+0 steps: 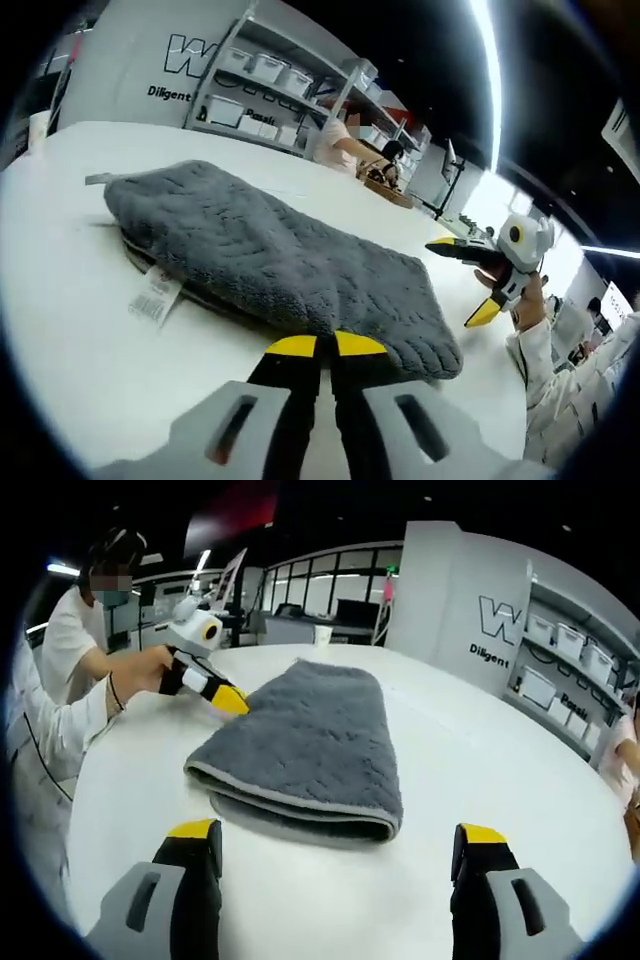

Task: Open the folded towel by lifting each exposed corner and separating the folded layers until the towel lies flat within the target outline without major curled edges

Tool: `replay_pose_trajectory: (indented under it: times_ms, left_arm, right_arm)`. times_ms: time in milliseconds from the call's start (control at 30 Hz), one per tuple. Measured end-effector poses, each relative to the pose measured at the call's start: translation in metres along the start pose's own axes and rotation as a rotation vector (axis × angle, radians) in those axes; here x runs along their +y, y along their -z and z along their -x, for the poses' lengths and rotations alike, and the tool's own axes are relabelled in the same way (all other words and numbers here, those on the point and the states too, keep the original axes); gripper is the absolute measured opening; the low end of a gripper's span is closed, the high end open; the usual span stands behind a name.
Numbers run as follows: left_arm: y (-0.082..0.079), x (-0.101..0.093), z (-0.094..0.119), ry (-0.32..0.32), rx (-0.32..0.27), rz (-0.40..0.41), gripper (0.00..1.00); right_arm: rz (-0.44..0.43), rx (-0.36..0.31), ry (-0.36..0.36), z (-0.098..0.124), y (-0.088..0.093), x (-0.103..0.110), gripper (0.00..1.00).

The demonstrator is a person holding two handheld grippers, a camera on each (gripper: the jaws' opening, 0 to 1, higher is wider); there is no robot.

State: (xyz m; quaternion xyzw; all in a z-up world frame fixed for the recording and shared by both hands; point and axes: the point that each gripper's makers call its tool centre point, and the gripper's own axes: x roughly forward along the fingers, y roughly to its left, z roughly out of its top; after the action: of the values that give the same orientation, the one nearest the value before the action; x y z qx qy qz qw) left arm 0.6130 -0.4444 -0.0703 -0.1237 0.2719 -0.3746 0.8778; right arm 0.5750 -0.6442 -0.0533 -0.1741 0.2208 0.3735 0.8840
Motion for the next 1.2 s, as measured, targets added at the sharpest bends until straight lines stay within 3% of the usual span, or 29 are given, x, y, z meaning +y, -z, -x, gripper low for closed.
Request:
replay_pose_trajectory:
  times_ms: [467,767,1200]
  left_arm:
    - [-0.007,0.033,0.024,-0.104,-0.034,-0.017,0.02]
    - [-0.013,0.060,0.037,-0.172,-0.085,0.023,0.02]
    - [-0.017,0.078,0.043,-0.234,-0.102,0.008,0.03]
  right_arm:
    - [0.004,0.020,-0.025,-0.003,0.004,0.004,0.94]
    - [-0.003,0.031,-0.028,-0.004,0.006,0.004,0.94]
    - [0.017,0.043,-0.048,-0.006,0.008,0.011,0.94]
